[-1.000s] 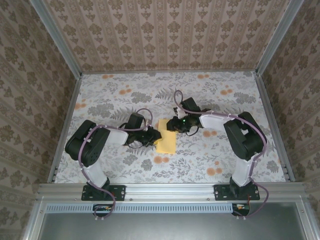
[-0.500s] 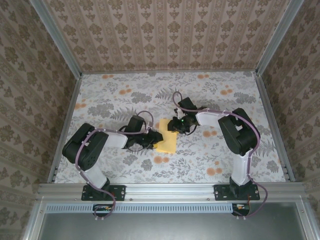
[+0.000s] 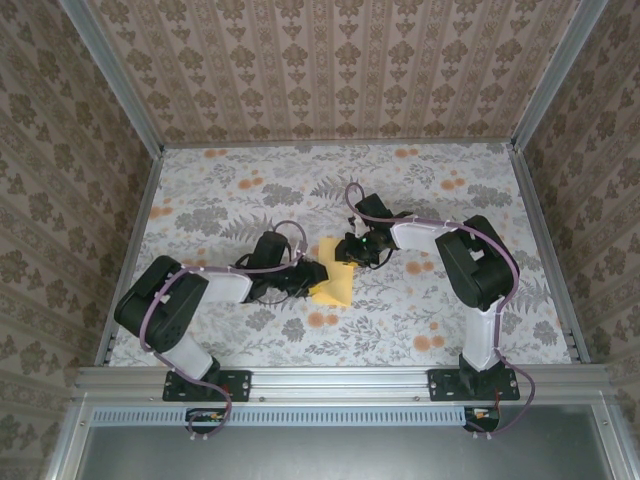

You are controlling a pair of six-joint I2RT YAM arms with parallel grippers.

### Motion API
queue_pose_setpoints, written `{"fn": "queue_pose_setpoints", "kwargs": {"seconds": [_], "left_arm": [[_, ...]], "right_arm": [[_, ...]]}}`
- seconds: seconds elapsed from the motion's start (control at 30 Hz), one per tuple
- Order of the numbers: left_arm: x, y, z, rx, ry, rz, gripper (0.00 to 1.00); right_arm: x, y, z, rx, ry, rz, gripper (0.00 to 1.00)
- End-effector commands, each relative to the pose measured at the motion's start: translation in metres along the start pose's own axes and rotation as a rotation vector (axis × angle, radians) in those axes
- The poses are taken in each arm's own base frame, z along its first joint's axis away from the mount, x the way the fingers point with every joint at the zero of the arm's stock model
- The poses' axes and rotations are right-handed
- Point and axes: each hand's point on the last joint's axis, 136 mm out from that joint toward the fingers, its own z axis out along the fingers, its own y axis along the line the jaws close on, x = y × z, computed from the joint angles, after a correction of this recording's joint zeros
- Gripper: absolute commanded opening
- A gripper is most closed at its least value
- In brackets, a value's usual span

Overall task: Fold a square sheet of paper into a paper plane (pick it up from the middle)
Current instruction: Fold the triangle a second time at the center of the table.

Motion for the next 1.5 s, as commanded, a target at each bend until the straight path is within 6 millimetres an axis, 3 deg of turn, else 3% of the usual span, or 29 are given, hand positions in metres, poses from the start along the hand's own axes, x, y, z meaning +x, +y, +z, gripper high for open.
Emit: {"fn": "queue_pose_setpoints", "kwargs": {"seconds": [0.0, 0.27, 0.5, 0.67, 0.83, 1.07, 1.23, 1.47], "left_arm": [[-0.005, -0.034, -0.001, 0.076, -0.006, 0.077, 0.36], [-0.013, -0.045, 0.013, 0.099, 0.010, 0.095, 0.43], [-0.020, -0.039, 0.024, 0.083, 0.015, 0.088, 0.51], [-0.021, -0.029, 0.027, 0.063, 0.018, 0.071, 0.51], [-0.022, -0.018, 0.026, 0.045, 0.010, 0.051, 0.47], [-0.023, -0.009, 0.027, 0.029, 0.003, 0.029, 0.43], [-0.024, -0.006, 0.027, 0.023, 0.002, 0.020, 0.41], [-0.027, -0.004, 0.028, 0.038, -0.003, 0.004, 0.40]], "right_arm": [[0.014, -0.039, 0.013, 0.148, 0.047, 0.073, 0.32], [0.016, -0.038, 0.015, 0.133, 0.058, 0.081, 0.33], [0.011, -0.021, 0.008, 0.056, 0.057, 0.075, 0.39], [0.000, 0.006, -0.014, -0.058, 0.025, 0.049, 0.43], [-0.007, 0.028, -0.054, -0.168, -0.040, 0.007, 0.48], [0.026, 0.017, -0.079, -0.205, -0.057, -0.013, 0.52], [0.053, 0.015, -0.082, -0.245, -0.034, -0.016, 0.53], [0.065, 0.014, -0.072, -0.241, -0.007, -0.036, 0.53]]}}
